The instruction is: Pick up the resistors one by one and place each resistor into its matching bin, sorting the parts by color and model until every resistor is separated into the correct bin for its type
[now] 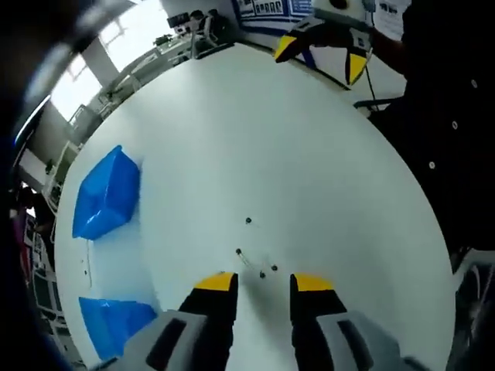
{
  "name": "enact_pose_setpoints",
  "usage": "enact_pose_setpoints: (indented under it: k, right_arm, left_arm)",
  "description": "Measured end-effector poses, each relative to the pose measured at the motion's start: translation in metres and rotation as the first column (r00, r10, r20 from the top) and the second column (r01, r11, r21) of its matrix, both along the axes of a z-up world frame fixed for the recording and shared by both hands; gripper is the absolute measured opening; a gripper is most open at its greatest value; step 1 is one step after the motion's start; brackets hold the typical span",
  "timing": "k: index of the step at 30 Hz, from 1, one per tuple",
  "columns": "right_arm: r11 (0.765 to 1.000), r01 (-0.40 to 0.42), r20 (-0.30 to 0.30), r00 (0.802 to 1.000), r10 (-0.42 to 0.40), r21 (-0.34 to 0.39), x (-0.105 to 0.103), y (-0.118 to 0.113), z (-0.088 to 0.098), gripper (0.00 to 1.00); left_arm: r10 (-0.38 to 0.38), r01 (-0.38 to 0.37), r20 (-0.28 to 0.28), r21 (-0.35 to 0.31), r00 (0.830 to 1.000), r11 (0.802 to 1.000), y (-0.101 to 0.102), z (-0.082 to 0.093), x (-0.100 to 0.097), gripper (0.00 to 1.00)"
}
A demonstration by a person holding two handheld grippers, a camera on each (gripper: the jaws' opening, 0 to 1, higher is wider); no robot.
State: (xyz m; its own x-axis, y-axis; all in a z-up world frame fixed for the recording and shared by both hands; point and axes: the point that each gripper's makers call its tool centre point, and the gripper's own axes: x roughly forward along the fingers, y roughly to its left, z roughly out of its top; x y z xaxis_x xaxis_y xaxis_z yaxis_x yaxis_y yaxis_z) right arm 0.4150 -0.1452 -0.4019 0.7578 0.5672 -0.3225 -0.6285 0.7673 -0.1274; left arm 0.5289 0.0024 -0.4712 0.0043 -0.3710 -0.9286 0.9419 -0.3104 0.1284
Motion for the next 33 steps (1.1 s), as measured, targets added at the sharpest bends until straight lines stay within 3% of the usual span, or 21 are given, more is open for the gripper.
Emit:
enact_pose_setpoints:
  k: [7,9,12,20,33]
  right_arm:
    - [1.000,0.014,0.001,1.000,-0.014,0.002,0.000,-0.003,0.001,0.51]
    - [1.000,0.013,0.003,1.000,-0.013,0.005,0.001,-0.002,0.002,0.51]
    - [1.000,0.012,0.004,1.000,-0.012,0.004,0.001,-0.001,0.002,0.51]
    - [1.000,0.005,-0.002,1.000,-0.005,0.005,0.000,0.002,0.001,0.51]
    - [1.000,-0.005,-0.009,1.000,0.005,0.007,-0.001,0.004,-0.002,0.51]
  left_arm:
    - [-0.012,0.013,-0.026,0.020,1.000,1.000,-0.002,-0.009,0.002,0.19]
    - [0.010,-0.008,-0.056,0.031,0.998,0.999,-0.001,-0.010,0.001,0.17]
    - [0.005,-0.004,-0.044,0.031,0.999,1.000,-0.003,-0.011,0.004,0.16]
    - [0.036,-0.032,-0.105,0.035,0.994,0.999,-0.002,-0.012,0.003,0.12]
    - [0.138,-0.134,-0.251,0.030,0.958,0.990,-0.001,-0.013,0.002,0.06]
